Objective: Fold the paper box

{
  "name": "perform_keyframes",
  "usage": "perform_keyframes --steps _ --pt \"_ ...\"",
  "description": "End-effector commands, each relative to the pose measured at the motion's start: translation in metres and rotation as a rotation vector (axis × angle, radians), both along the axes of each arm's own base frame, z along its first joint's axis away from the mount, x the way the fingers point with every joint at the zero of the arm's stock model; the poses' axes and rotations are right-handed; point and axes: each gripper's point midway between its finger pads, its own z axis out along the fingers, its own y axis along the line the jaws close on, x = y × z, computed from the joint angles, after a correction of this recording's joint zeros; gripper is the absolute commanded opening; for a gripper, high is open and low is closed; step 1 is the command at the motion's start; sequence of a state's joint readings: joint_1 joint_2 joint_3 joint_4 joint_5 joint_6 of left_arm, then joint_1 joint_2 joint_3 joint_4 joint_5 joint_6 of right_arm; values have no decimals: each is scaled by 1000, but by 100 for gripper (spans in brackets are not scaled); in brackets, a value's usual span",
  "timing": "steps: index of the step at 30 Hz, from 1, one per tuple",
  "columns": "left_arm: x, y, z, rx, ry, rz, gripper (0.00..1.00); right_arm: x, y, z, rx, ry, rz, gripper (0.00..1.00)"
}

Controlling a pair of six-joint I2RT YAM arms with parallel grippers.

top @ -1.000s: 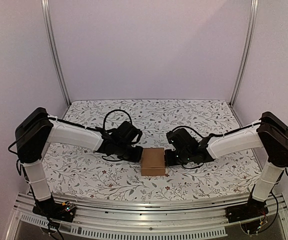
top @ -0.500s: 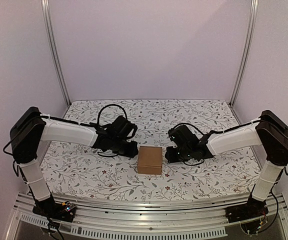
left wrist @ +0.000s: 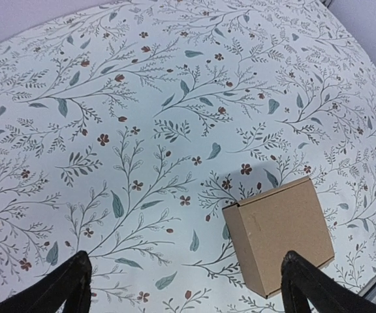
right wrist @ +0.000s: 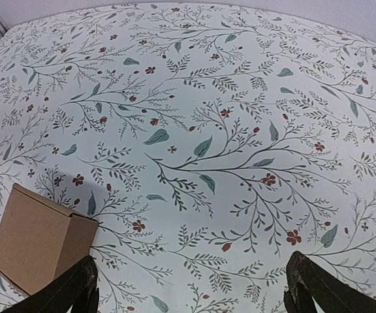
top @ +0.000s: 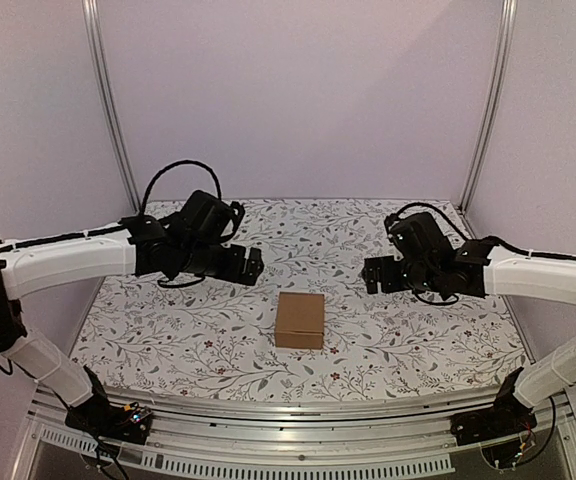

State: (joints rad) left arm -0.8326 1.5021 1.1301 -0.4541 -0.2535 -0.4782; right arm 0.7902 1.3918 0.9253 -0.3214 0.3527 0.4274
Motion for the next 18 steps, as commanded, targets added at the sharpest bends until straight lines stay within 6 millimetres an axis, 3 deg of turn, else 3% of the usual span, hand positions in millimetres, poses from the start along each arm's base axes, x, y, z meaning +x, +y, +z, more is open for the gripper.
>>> perform_keyframes --steps 1,6,11,18 --pt "-4 31 41 44 -58 23 100 -7 -51 32 -193 -57 -80 99" --pt "-20 55 89 7 -142 7 100 -20 -94 71 -282 -140 -169 99" --pt "-40 78 113 -25 -234 -7 100 -42 -131 112 -245 -239 -256 99" --pt "-64 100 128 -67 -327 -41 100 -69 -159 127 -165 -273 -290 99"
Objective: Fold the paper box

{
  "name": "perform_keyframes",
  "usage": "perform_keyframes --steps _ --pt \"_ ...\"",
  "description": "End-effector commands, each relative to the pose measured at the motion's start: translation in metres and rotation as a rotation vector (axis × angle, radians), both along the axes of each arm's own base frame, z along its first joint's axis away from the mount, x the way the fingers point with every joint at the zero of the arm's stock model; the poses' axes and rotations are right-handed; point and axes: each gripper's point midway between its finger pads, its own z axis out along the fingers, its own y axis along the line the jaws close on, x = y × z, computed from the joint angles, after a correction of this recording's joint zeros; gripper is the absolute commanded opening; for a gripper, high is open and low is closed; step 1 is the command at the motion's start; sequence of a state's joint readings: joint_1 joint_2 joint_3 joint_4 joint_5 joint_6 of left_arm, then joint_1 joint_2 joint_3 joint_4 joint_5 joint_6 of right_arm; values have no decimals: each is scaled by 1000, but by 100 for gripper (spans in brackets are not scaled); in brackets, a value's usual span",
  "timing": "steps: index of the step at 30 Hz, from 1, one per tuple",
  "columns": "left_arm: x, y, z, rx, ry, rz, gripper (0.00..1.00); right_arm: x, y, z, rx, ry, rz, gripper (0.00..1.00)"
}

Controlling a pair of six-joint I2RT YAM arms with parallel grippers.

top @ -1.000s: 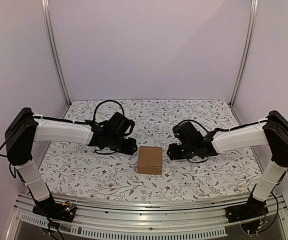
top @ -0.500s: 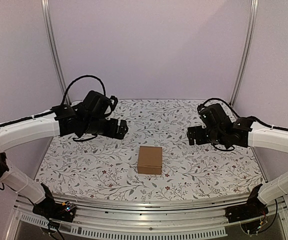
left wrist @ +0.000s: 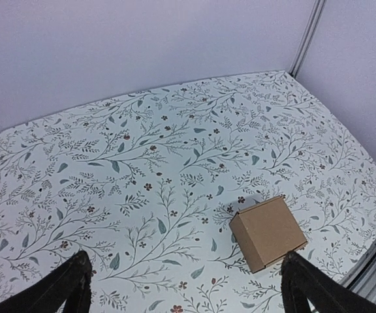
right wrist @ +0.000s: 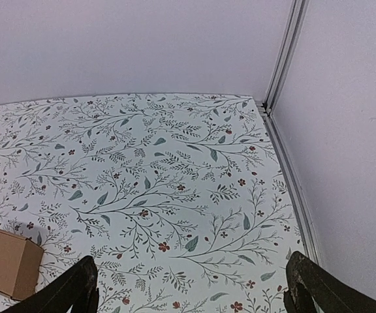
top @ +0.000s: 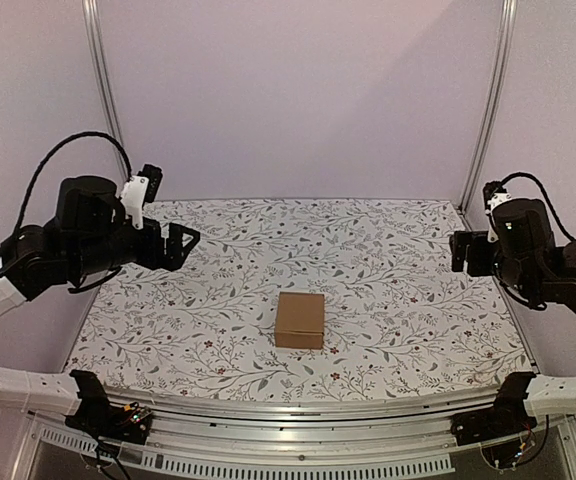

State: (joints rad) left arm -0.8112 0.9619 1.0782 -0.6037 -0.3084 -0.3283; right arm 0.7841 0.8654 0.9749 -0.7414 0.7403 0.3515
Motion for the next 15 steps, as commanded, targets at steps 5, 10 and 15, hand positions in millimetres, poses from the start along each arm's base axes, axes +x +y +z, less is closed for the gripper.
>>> perform_keyframes --steps 5,10,15 --pt "-24 18 -17 29 -57 -78 100 -22 -7 -4 -20 48 87 99" --pt "-27 20 -25 38 -61 -87 100 -18 -13 1 -36 13 49 99" --pt "-26 19 -25 37 -58 -89 100 -17 -8 -6 -47 41 73 99"
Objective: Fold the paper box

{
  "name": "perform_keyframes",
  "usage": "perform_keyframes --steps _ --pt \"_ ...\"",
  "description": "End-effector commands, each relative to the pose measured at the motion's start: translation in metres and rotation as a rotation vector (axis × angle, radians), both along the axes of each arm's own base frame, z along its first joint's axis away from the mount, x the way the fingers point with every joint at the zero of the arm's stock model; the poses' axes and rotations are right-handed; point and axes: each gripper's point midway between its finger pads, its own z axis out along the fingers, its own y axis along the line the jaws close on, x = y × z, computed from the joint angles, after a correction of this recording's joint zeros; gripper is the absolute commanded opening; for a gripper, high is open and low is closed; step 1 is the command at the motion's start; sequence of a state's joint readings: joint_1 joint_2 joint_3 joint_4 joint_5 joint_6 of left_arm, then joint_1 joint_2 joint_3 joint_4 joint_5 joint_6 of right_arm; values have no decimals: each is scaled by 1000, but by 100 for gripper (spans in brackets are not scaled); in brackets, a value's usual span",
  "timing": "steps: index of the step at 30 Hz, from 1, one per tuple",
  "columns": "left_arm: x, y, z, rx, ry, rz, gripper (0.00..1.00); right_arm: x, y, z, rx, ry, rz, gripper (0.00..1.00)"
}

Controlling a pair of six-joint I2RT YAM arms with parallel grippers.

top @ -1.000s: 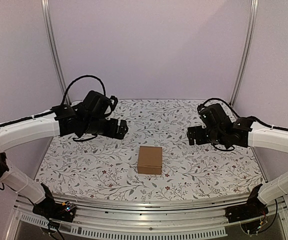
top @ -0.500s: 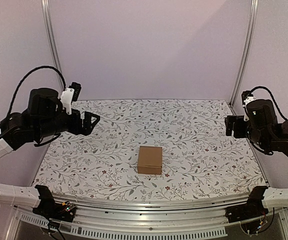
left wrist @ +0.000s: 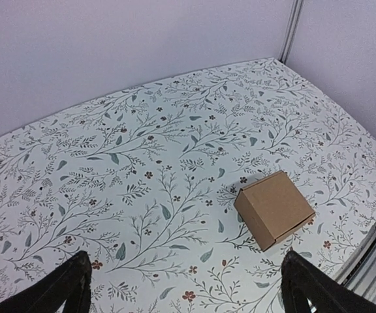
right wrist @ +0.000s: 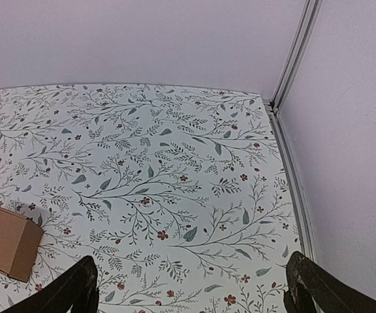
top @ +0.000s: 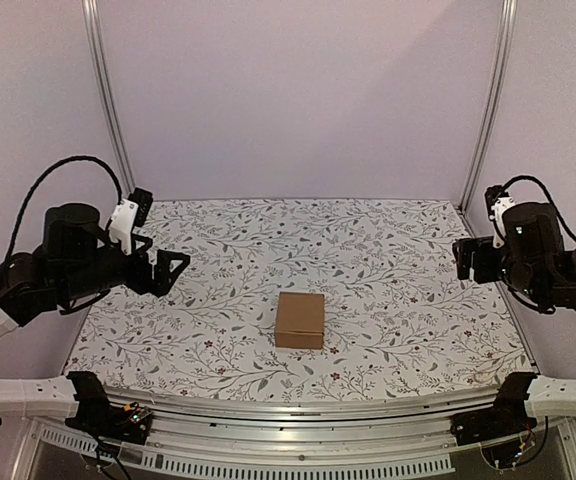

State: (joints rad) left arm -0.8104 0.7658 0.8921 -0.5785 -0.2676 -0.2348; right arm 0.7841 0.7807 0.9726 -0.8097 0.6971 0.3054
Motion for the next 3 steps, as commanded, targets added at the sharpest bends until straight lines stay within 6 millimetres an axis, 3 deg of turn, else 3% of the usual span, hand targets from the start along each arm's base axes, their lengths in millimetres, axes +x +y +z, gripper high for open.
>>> perform_keyframes --steps 1,3 --pt "2 -2 -2 3 -4 -13 99 0 -1 -10 -41 26 7 99" --pt "2 -2 -2 2 0 -14 100 2 -10 -3 -52 -1 -50 99"
